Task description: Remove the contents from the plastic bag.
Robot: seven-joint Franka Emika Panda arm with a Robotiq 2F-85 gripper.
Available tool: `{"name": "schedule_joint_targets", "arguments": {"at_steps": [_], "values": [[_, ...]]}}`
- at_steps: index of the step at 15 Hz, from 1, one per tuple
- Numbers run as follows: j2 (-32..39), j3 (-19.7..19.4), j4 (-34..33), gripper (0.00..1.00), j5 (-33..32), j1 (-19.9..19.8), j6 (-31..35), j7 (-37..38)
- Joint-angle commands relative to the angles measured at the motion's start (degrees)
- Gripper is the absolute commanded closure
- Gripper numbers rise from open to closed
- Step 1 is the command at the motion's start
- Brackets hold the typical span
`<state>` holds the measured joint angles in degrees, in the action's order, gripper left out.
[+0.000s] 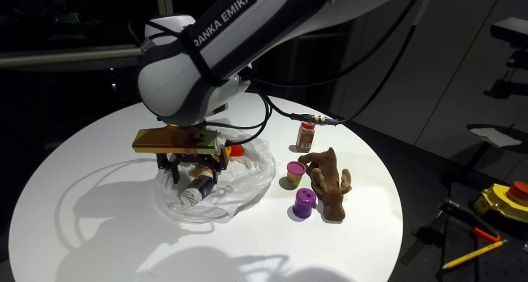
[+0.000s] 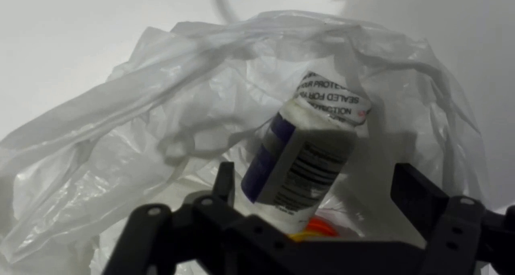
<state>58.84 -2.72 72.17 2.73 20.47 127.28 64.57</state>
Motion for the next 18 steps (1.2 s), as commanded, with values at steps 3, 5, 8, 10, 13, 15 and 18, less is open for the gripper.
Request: {"name": "schedule_joint_targets", "arguments": {"at_steps": [3,5,8,10,13,15,18], "values": [[1.23,0.83,-1.83,0.13,0.78,-1.12,0.02,3.52],[1.35,0.93,-1.68,0.36,0.92,-1.36,-0.23,4.06],[1.18,1.07,-1.33,0.6,1.07,-1.49,-0.16,4.91],[0.3,1.02,-0.7,0.72,1.09,-1.52,-0.1,5.67],[-3.41,0.7,2.47,0.73,0.49,-0.97,0.92,6.41],[-8.06,-0.44,6.7,0.73,-1.16,0.01,2.21,6.57],[-15.96,-1.54,14.66,0.73,-4.13,1.45,4.63,6.61]]}}
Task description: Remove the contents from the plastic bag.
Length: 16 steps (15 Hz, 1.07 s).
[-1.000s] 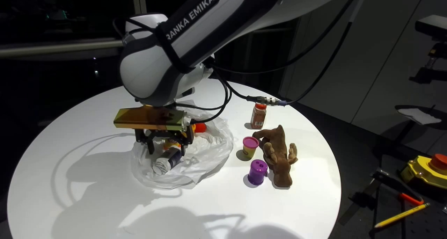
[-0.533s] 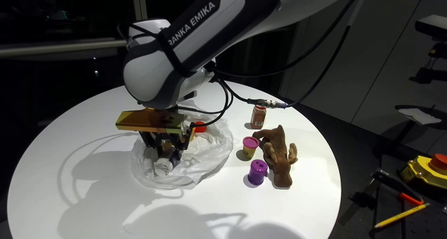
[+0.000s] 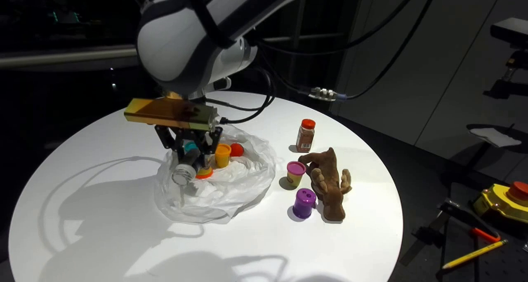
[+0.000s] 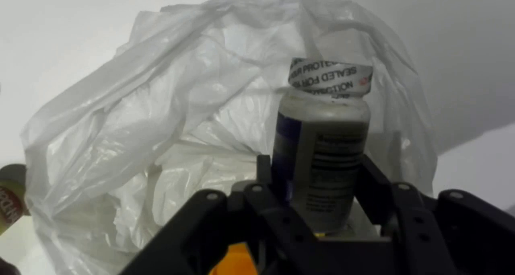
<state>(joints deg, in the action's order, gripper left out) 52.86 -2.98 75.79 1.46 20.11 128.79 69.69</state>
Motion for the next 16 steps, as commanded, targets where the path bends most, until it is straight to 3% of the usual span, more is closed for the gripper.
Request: {"name": "schedule_joint_targets", "arguments": {"at_steps": [1,9,13,16], "values": [[-11.95,-1.29,13.27,0.73,-4.01,2.11,3.0,1.17],[-25.13,4.49,35.56,0.73,-5.0,0.91,6.42,-3.52],[-26.23,5.3,47.65,0.73,-7.96,1.18,10.6,-6.96],[-24.42,3.78,52.23,0.73,-12.47,2.01,16.21,-8.55]]}}
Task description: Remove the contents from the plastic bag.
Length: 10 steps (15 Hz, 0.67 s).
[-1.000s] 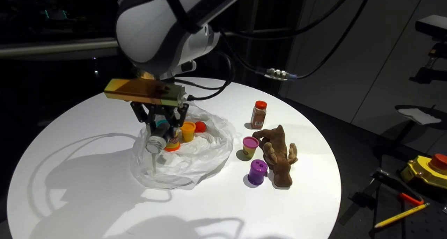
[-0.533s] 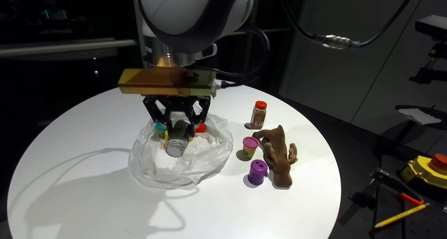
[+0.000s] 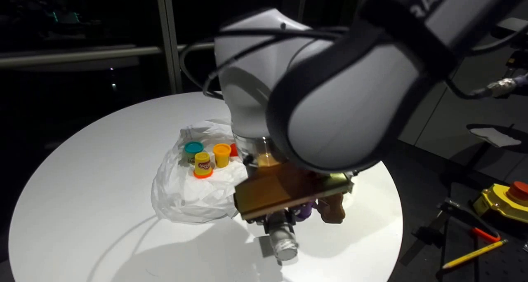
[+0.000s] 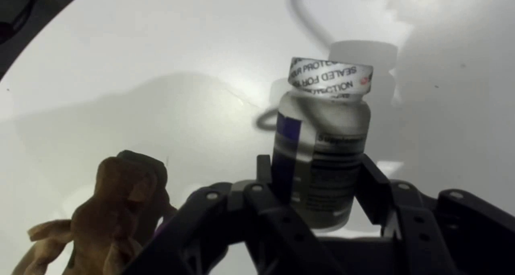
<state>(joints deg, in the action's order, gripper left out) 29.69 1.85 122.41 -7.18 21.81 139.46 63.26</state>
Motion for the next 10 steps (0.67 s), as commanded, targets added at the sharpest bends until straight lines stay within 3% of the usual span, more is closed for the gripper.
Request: {"name": "schedule_joint_targets", "arguments": {"at_steps": [1,8,9,10], "values": [[-0.95,-1.74,6.53,0.73,-5.36,0.7,7.31,-2.08],[-1.7,-3.54,7.9,0.73,-7.81,0.73,13.5,-3.8],[-1.84,-3.46,7.75,0.23,-7.6,0.48,13.02,-4.84],[-2.05,-3.76,7.77,0.22,-7.59,0.62,13.29,-4.89]]}}
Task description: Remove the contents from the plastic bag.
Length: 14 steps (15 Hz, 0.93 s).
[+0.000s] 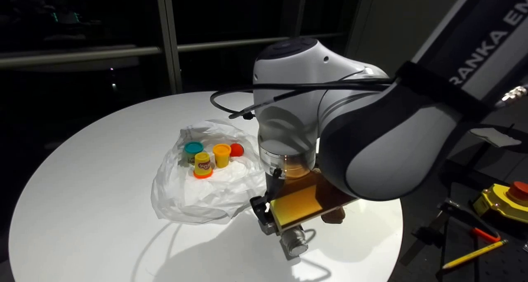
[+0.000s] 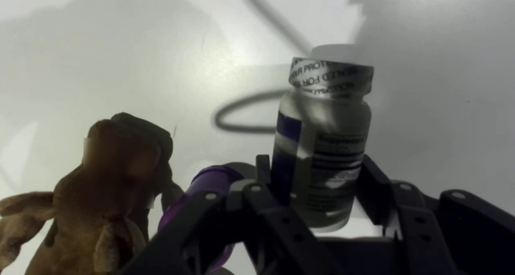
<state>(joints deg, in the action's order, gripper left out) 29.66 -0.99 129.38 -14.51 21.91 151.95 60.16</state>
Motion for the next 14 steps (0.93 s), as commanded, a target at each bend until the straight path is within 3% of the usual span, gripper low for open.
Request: {"name": "schedule_joint_targets", "arguments": {"at_steps": [1,3,4,8,14], "values": [[-2.46,-0.61,0.53,0.16,0.46,0.24,0.27,-2.28],[-3.62,0.56,-0.61,0.02,2.33,-0.76,-0.87,-3.59],[-4.31,0.76,-1.63,0.0,3.03,-0.86,-1.41,-3.73],[-5.24,2.52,-9.02,0.0,7.25,-2.02,-4.37,-6.24],[1.75,4.38,-22.43,0.0,9.48,-4.65,-7.35,-17.82]]}}
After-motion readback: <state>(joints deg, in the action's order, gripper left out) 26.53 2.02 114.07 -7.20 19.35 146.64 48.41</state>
